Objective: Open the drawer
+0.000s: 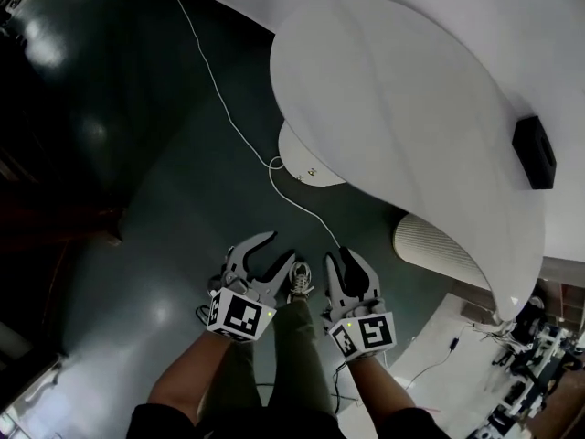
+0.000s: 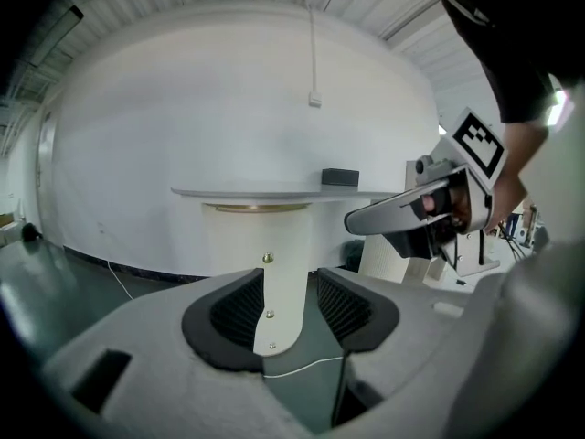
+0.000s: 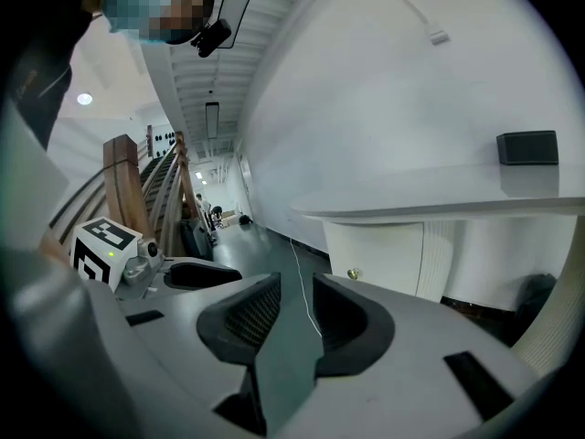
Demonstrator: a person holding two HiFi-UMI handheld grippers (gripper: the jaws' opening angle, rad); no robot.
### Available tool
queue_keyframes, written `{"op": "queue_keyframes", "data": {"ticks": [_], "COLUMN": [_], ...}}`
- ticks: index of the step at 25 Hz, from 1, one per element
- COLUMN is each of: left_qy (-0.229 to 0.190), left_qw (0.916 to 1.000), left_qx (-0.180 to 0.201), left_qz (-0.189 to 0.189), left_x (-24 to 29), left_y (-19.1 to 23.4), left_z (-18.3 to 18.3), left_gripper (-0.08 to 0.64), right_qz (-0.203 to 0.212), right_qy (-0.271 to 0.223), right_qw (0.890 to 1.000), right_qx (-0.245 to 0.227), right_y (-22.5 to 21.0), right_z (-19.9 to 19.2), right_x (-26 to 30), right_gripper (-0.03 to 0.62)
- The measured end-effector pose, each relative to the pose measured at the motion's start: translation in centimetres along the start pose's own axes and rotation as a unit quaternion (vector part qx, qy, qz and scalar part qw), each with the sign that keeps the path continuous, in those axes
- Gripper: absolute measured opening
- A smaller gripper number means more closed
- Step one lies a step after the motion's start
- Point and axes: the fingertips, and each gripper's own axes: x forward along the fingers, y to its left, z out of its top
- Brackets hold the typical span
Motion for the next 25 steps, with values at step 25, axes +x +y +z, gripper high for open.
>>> {"op": "queue_keyframes", "data": {"ticks": [25], "left_qy": [-0.012], "left_qw": [0.9991], "left_qx": [0.039], "left_qz": [-0.006], "left_x": [14.0], "left_y": [2.9], "left_z": [-6.1], "left_gripper": [0.179], "right_qz": [0.053], "right_qy": [0.015], "right_qw": [0.998], "right_qx": [-0.008], "right_y": [-7.2], "right_z": [-7.0], "right_x": [6.9], "right_gripper": [0.106]}}
